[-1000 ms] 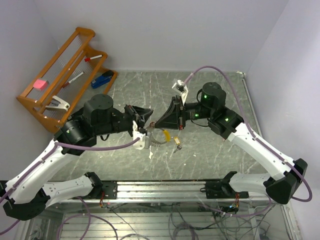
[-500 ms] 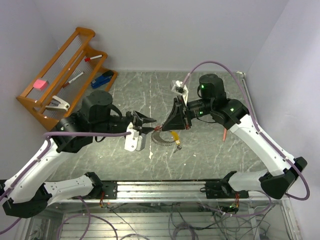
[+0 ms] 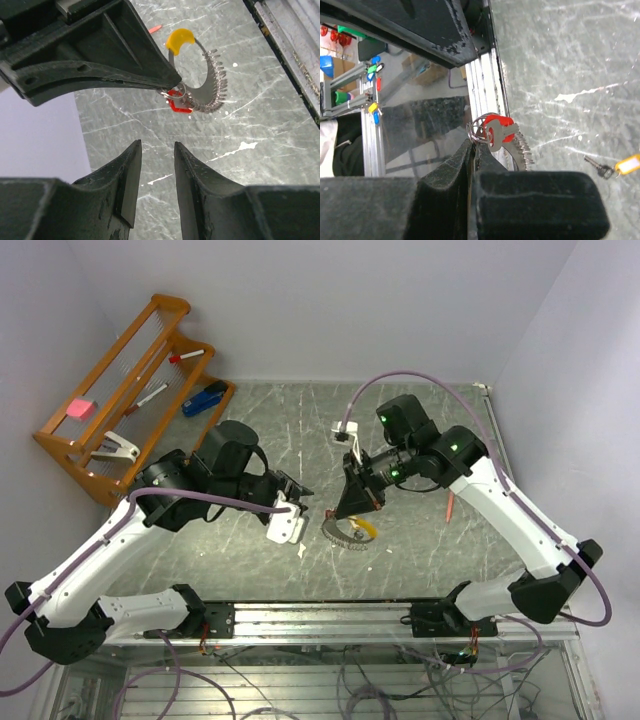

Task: Put the keys on the keyring

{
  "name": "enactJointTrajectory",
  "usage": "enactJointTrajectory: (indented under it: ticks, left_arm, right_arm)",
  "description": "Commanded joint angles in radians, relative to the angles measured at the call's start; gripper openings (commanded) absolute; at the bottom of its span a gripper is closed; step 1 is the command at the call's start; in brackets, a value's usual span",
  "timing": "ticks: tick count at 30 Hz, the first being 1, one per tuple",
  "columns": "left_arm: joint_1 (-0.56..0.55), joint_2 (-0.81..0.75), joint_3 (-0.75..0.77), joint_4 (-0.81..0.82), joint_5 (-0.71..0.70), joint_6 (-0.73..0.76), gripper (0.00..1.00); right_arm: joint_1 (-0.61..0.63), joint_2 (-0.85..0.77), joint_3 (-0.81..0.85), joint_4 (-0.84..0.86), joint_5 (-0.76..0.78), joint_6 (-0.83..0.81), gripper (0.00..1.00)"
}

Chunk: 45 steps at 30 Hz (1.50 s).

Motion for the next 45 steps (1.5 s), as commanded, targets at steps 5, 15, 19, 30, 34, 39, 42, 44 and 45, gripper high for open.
enactJointTrajectory:
  ticks: [5,15,19,30,34,39,42,44,45]
  left_arm:
    - [0.008,-0.006,-0.08,0.062,-0.014,0.119,0.43]
    - [0.008,-0.016,-0.139,0.087,0.01,0.124,0.43]
    - [0.008,-0.028,-0.151,0.085,0.018,0.124,0.43]
    - [0.008,-0.042,-0.216,0.122,0.056,0.16,0.43]
    - [0.007,-0.044,-0.25,0.187,0.07,0.151,0.43]
    - [0.007,-0.055,-0.266,0.223,0.085,0.142,0.43]
    - [0.007,-0.054,-0.266,0.234,0.079,0.14,0.43]
    - [0.008,-0.05,-0.246,0.223,0.088,0.14,0.43]
    - [0.008,-0.05,-0.235,0.217,0.091,0.137,0.43]
  right_arm:
    - [0.057,0.05,-0.019,-0.129,0.121,0.138,0.0]
    - [0.06,0.157,-0.084,-0.241,0.121,0.217,0.0]
    - [0.062,0.196,-0.106,-0.229,0.055,0.225,0.0]
    - [0.091,0.289,0.041,-0.319,0.138,0.271,0.0]
    - [0.091,0.302,0.043,-0.3,0.131,0.269,0.0]
    - [0.091,0.279,0.062,-0.197,0.154,0.288,0.0]
    - [0.091,0.26,0.071,-0.144,0.158,0.299,0.0]
    - [0.091,0.254,0.081,-0.126,0.179,0.297,0.0]
    - [0.091,0.25,0.085,-0.117,0.198,0.298,0.0]
